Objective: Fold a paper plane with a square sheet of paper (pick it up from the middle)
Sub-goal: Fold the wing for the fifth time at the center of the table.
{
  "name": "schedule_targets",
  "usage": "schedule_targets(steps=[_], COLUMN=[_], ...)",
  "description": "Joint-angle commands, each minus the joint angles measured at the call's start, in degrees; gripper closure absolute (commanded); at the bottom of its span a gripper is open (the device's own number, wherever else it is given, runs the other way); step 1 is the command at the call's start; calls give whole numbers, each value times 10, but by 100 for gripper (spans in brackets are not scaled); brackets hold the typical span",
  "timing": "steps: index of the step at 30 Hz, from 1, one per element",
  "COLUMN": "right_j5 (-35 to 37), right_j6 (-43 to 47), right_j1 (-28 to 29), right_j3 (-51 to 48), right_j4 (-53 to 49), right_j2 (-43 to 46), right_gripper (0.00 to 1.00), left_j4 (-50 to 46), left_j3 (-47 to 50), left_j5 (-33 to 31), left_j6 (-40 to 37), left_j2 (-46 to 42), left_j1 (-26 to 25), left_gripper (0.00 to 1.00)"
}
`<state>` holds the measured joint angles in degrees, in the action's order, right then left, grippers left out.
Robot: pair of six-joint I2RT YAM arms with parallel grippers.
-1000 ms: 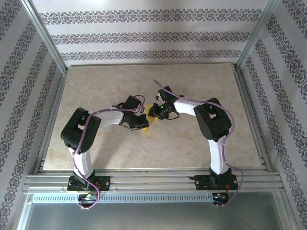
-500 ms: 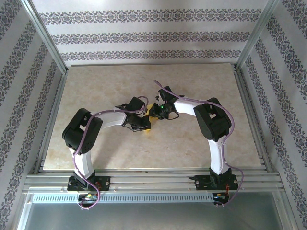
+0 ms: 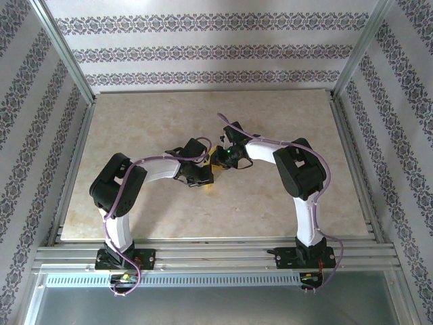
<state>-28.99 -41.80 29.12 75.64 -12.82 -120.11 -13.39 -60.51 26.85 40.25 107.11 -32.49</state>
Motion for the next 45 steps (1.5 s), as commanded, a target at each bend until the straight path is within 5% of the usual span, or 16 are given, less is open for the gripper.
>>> schedule_targets(steps=[1,23,31,45], right_j5=[37,61,62,58], right_j6=[-7,-14,-16,-38], right_j1=[4,8,8,7], right_j3=[-18,-1,-3,-25], right_j4=[-30,-65,-63,-43], right_j2=[-43,-59,-57,-43], right_gripper=[77,82,82,83], left_j4=[-37,-38,27,100], left_j3=[31,89,76,67], left_j5=[0,-17,-45,-67], left_j6=[20,52,63,86], left_j2=[-12,-82,-144,-63], left_j1=[-23,-49,-15,4], left_gripper=[91,90,89,95])
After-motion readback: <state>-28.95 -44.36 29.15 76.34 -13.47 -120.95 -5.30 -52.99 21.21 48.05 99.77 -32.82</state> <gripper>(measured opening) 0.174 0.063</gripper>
